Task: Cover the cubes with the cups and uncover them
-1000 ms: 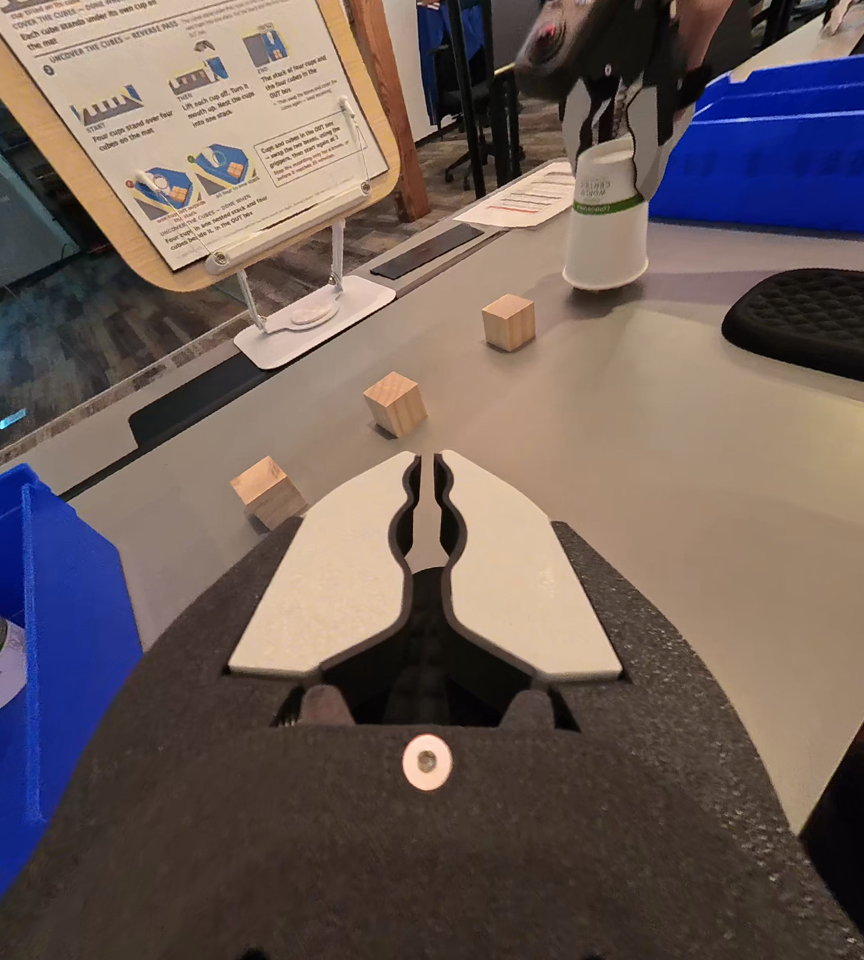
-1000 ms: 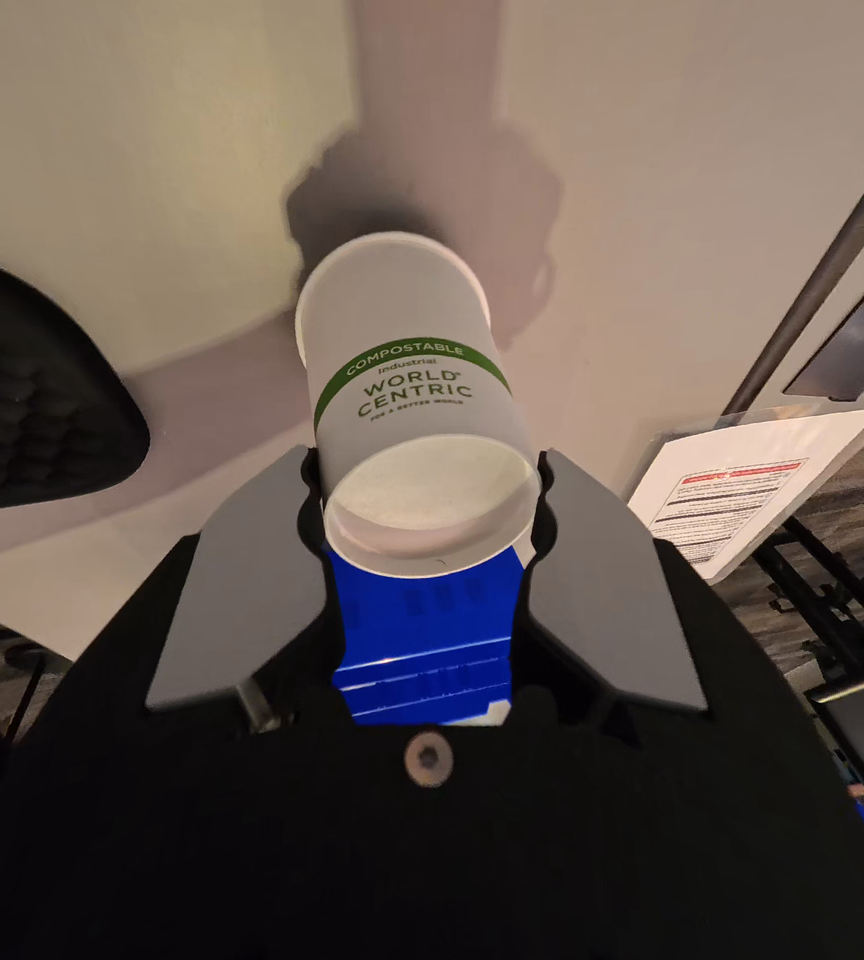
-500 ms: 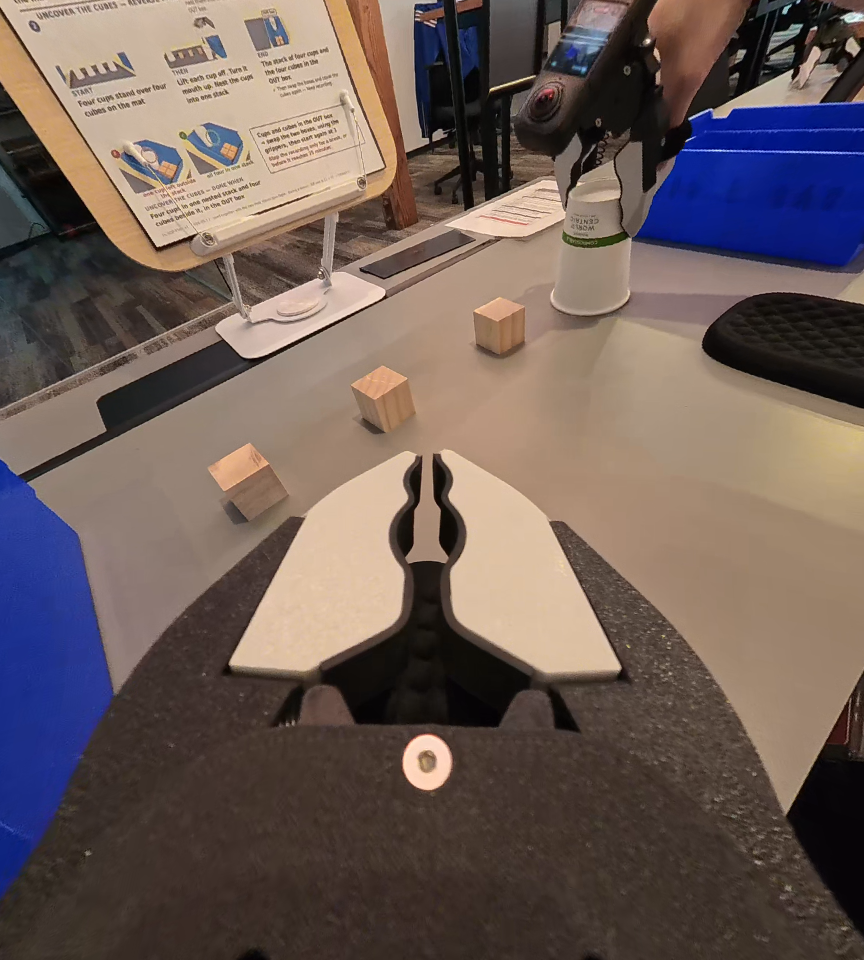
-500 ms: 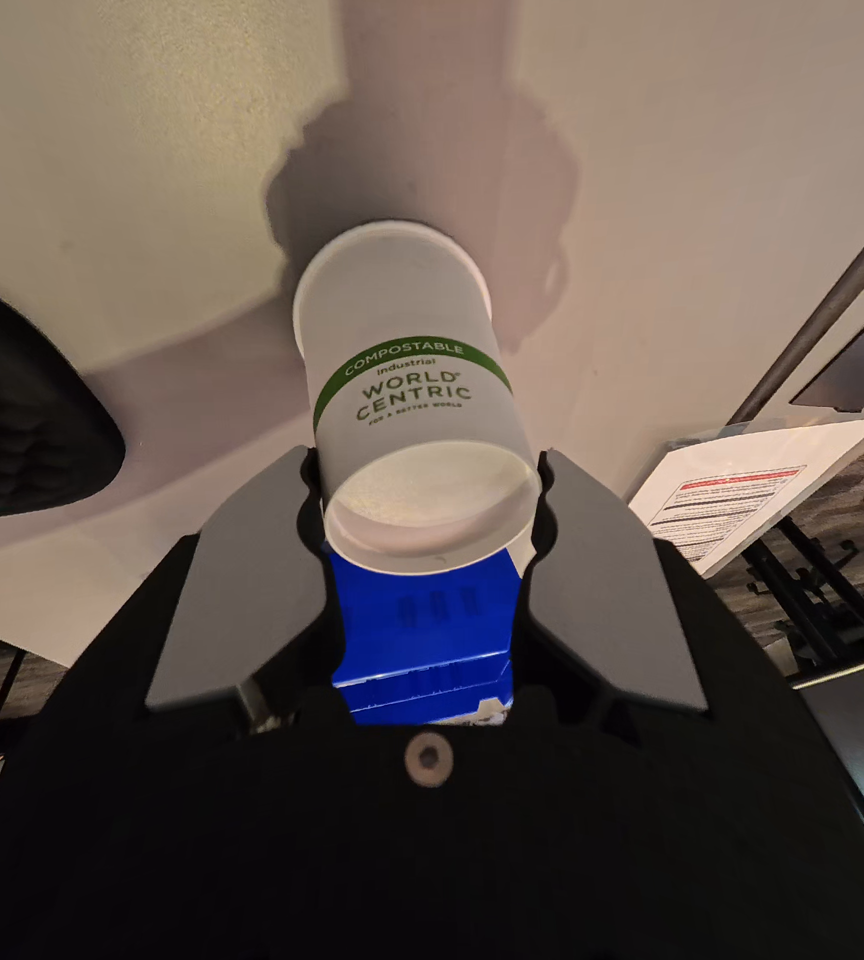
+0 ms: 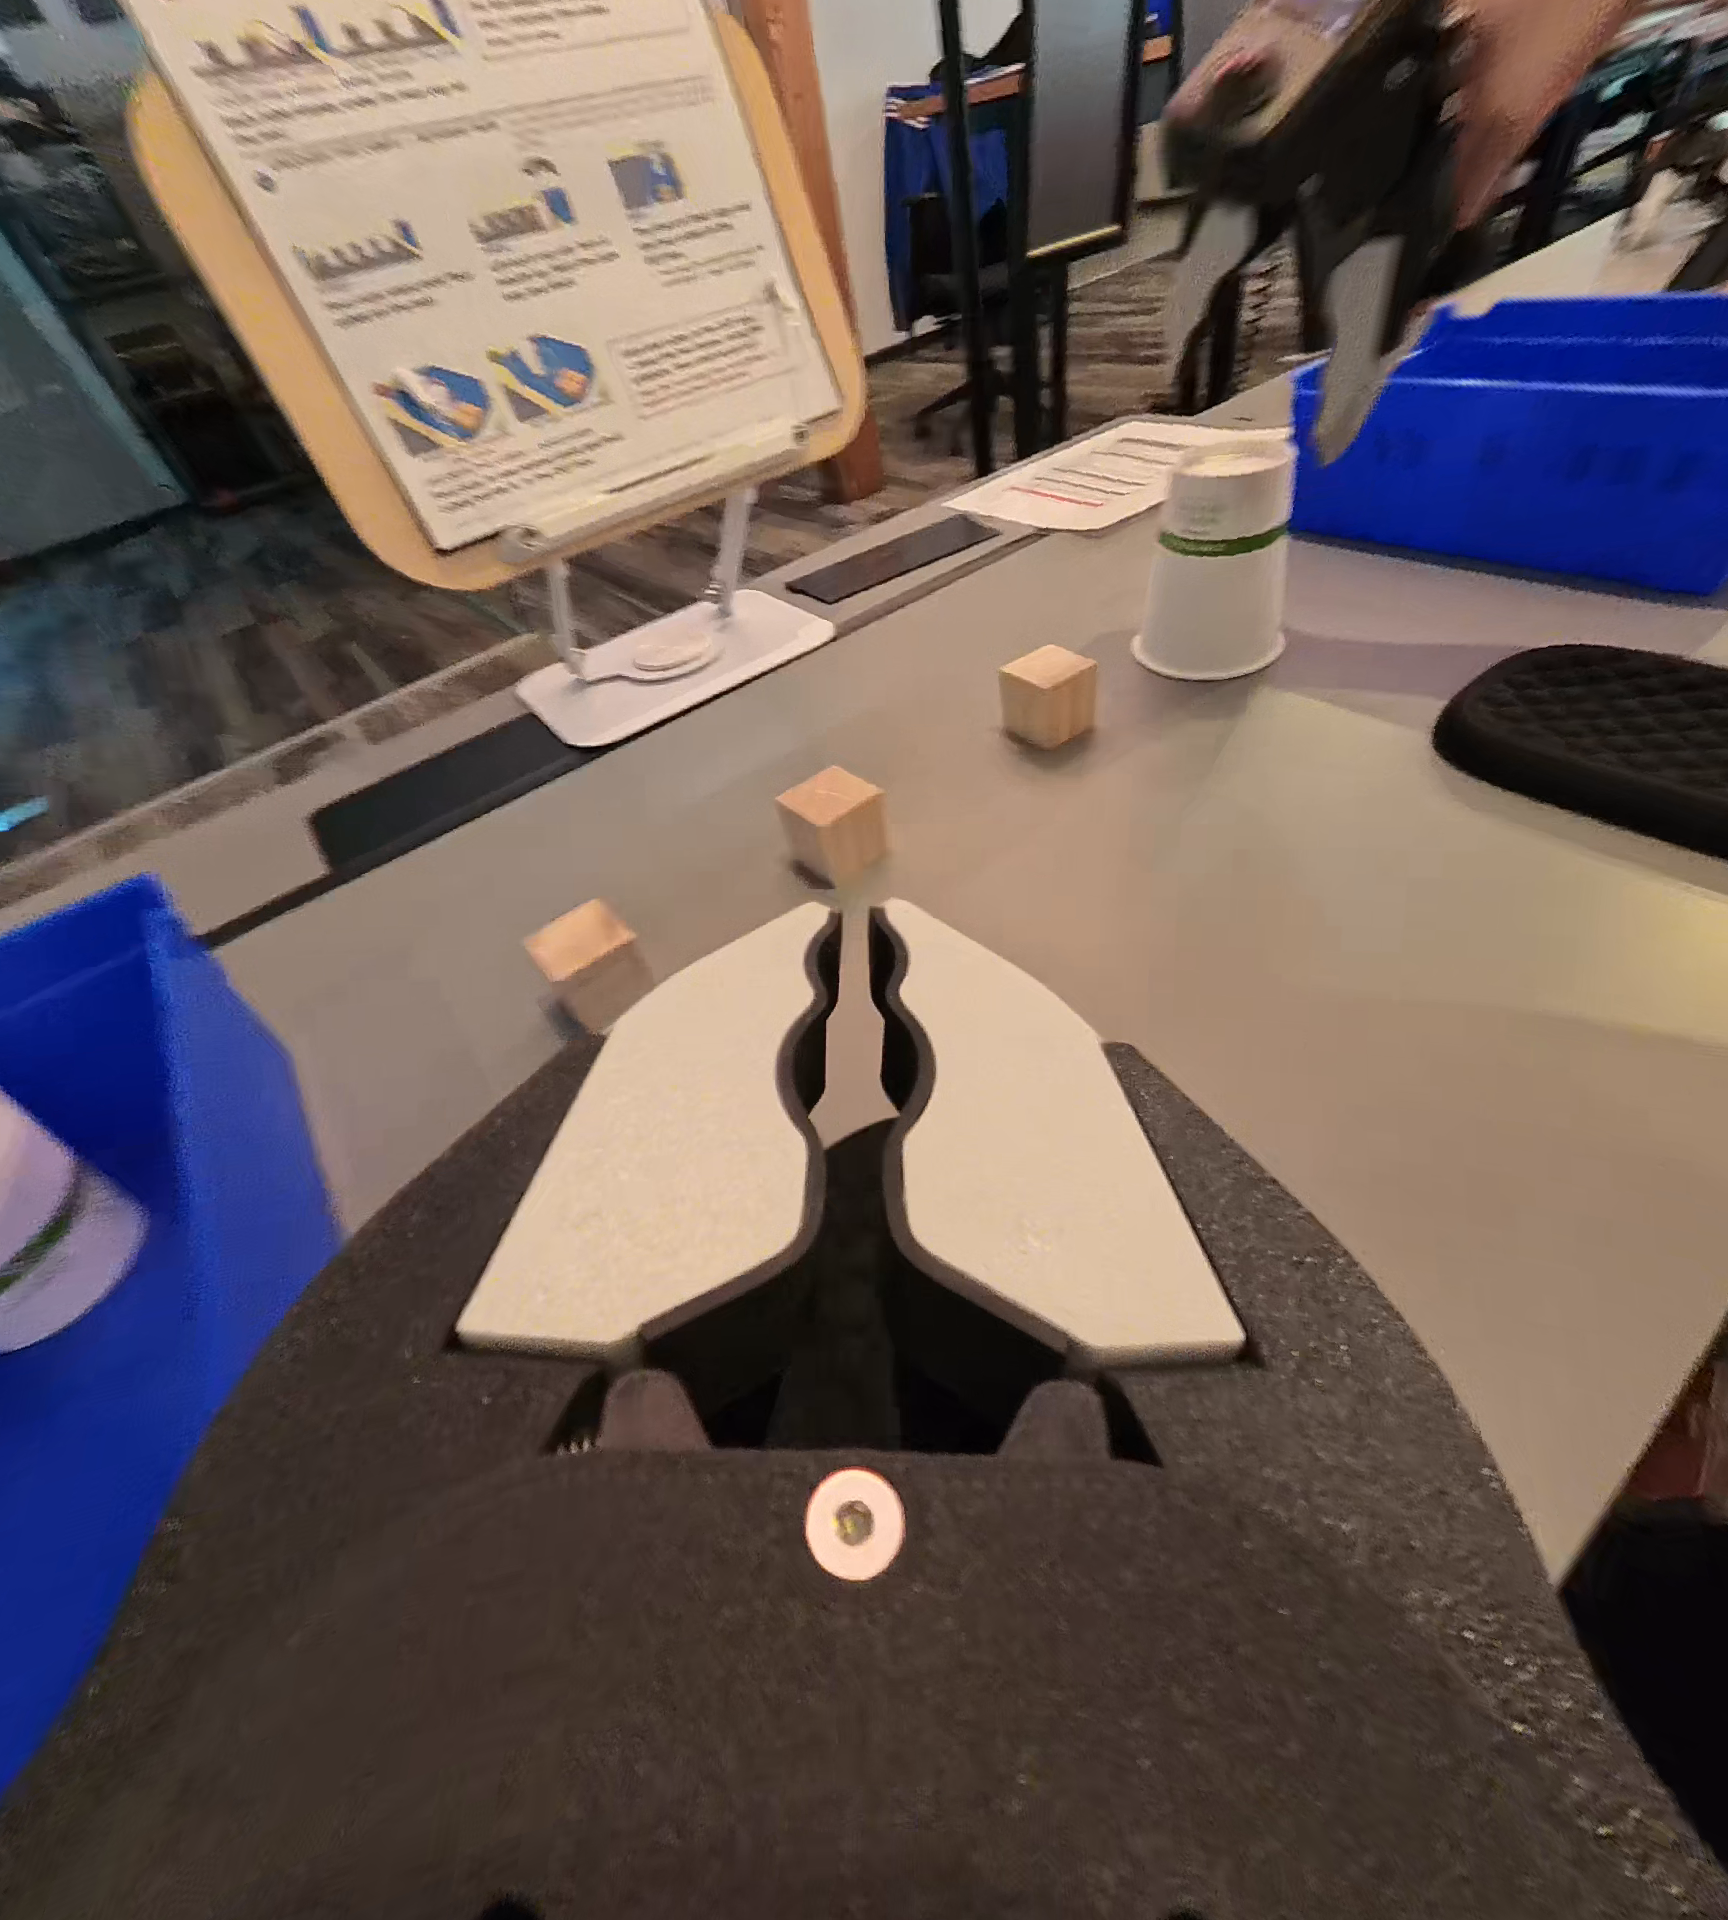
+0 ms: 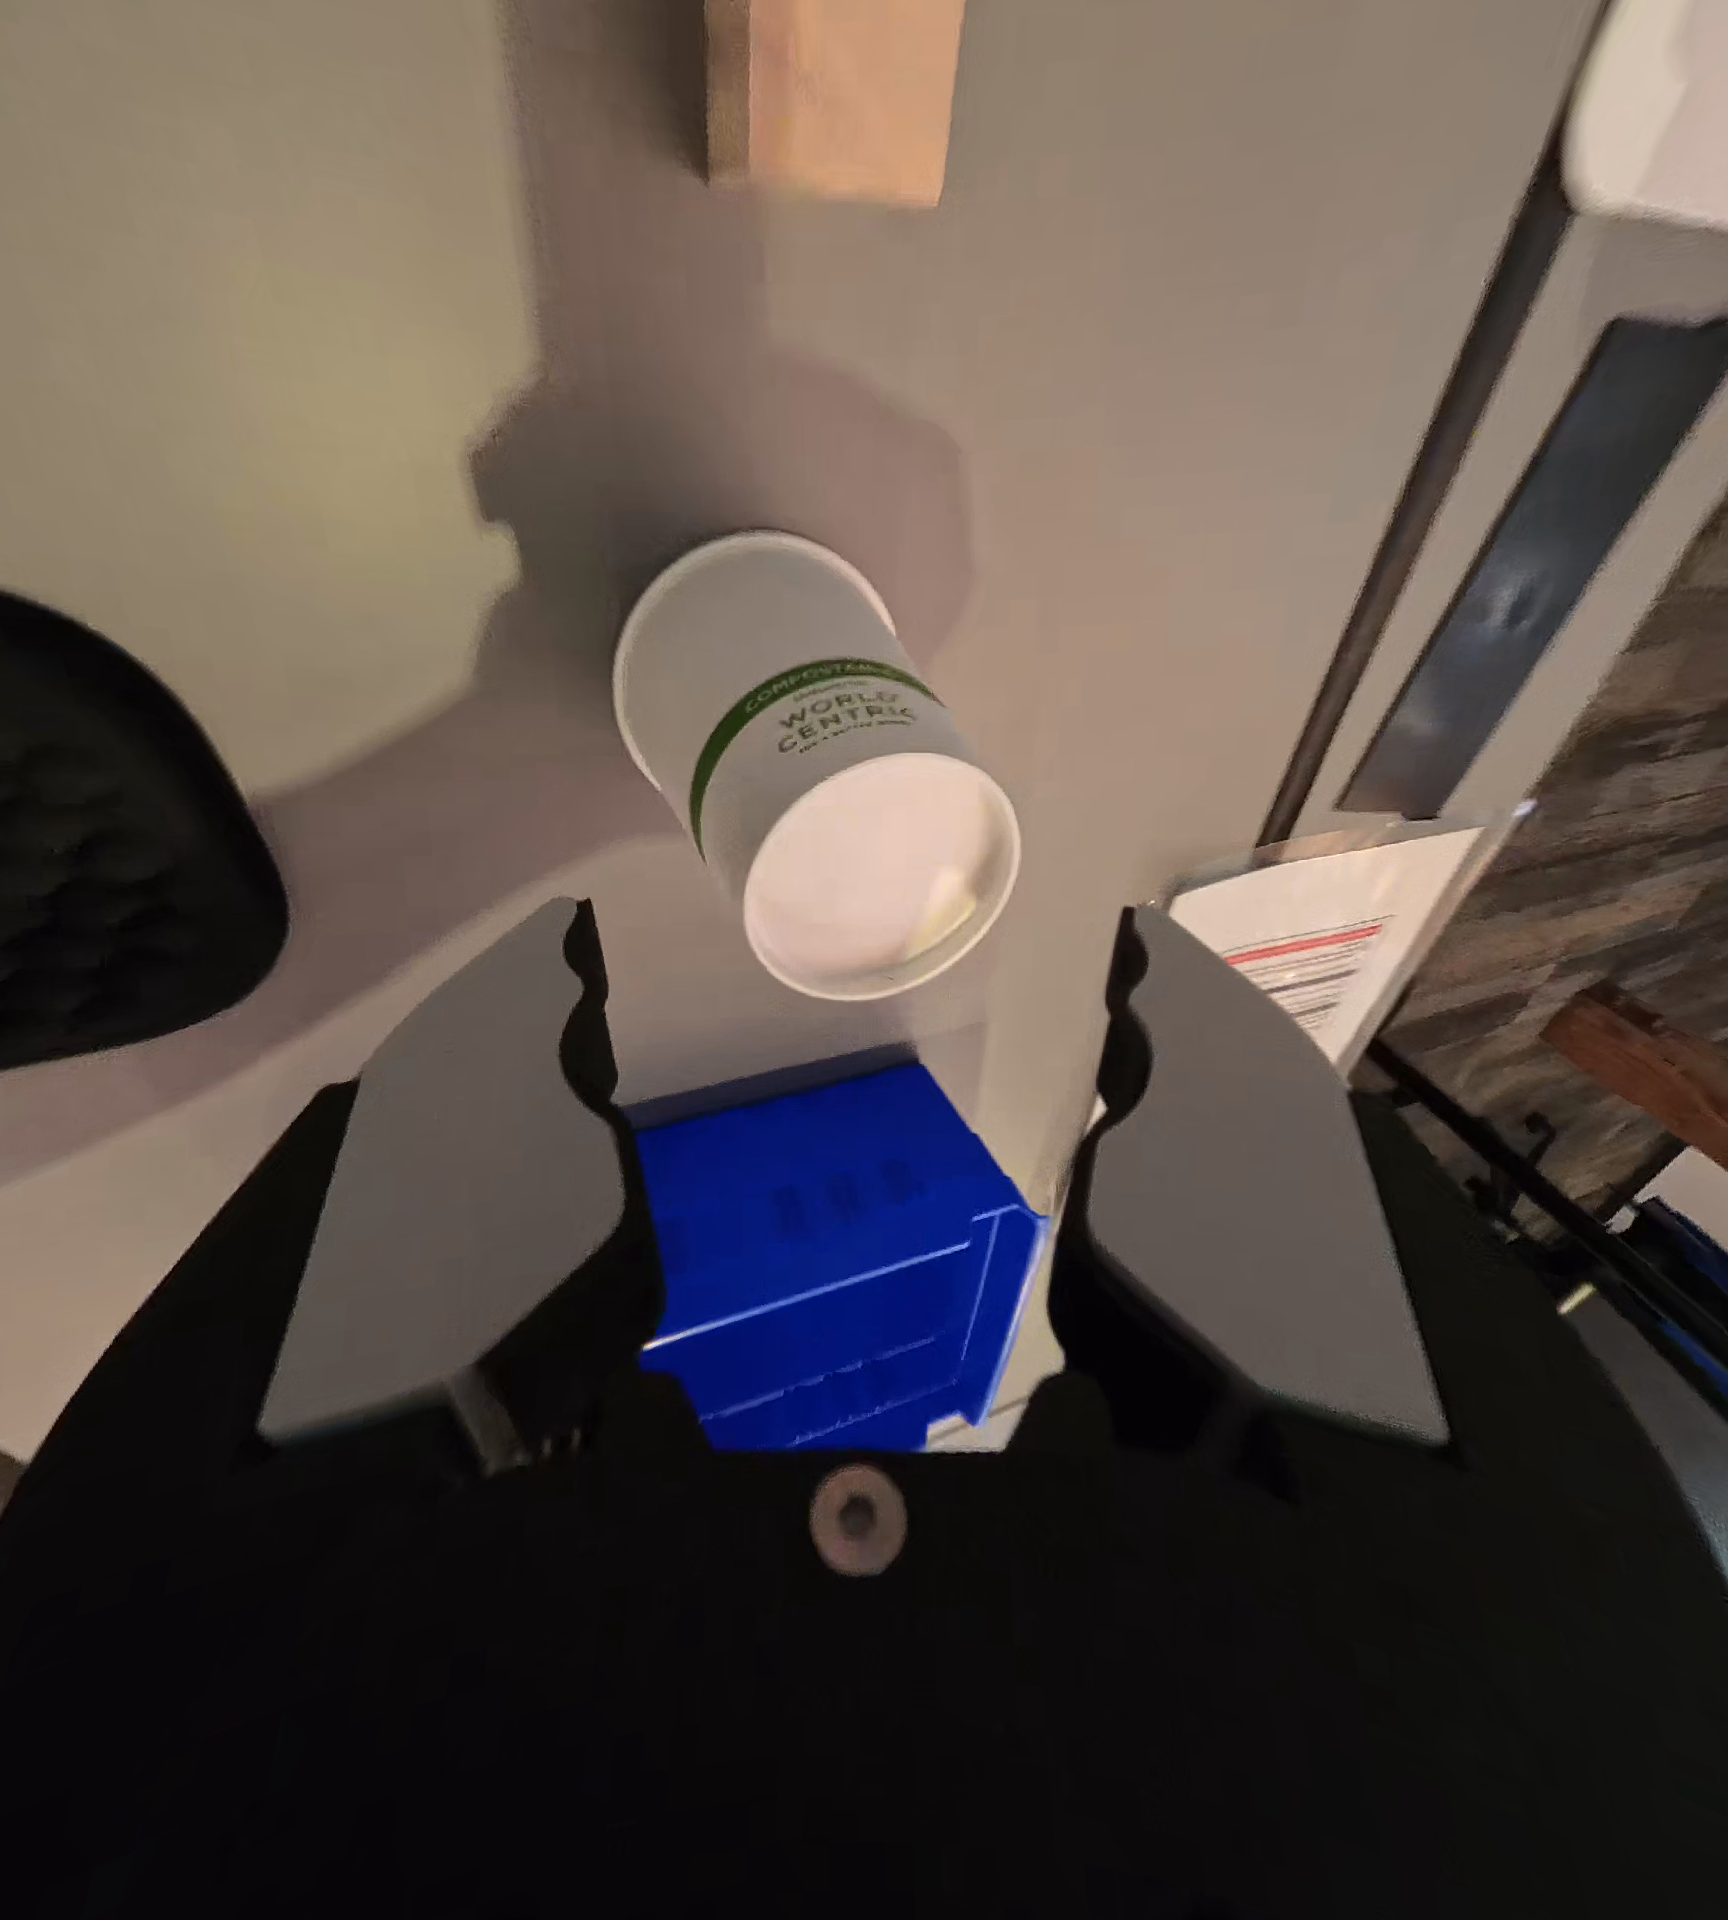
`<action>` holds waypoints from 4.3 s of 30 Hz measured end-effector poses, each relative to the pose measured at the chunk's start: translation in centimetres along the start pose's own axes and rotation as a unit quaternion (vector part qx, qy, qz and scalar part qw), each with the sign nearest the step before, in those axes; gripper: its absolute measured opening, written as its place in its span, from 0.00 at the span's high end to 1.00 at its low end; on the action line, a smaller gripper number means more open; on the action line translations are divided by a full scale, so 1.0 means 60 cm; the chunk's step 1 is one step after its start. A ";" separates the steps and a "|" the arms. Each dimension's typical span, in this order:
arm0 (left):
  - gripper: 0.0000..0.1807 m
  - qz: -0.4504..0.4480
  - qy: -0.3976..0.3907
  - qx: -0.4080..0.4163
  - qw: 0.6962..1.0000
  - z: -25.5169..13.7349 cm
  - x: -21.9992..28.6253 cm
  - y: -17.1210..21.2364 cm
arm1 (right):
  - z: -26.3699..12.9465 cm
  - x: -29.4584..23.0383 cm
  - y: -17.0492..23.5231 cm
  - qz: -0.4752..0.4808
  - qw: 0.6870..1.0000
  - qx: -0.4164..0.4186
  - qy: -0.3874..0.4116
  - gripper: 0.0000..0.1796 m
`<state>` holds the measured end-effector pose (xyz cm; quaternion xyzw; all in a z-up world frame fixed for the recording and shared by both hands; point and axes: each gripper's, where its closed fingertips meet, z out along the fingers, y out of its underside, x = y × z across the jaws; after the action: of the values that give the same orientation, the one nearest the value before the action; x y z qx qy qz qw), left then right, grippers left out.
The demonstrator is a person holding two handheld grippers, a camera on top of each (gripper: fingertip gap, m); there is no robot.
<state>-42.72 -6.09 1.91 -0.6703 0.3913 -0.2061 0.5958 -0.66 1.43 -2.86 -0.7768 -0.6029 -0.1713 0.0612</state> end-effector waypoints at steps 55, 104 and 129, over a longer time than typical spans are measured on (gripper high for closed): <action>0.98 0.069 -0.088 -0.373 0.921 0.080 -0.494 0.130 | -0.211 -0.098 -0.185 0.009 0.822 0.569 -0.021 0.63; 0.99 0.187 0.071 -0.081 0.976 0.173 -0.113 -0.342 | -0.265 0.016 -0.411 0.213 0.613 0.759 0.051 0.47; 0.99 0.181 0.154 -0.015 0.971 0.197 0.016 -0.373 | -0.329 0.008 -0.377 0.246 0.464 0.850 -0.045 0.55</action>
<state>-27.14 0.33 20.80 -0.5574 0.5961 -0.1899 0.5458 -26.03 1.90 13.20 -0.4646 -0.2375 0.4827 0.7034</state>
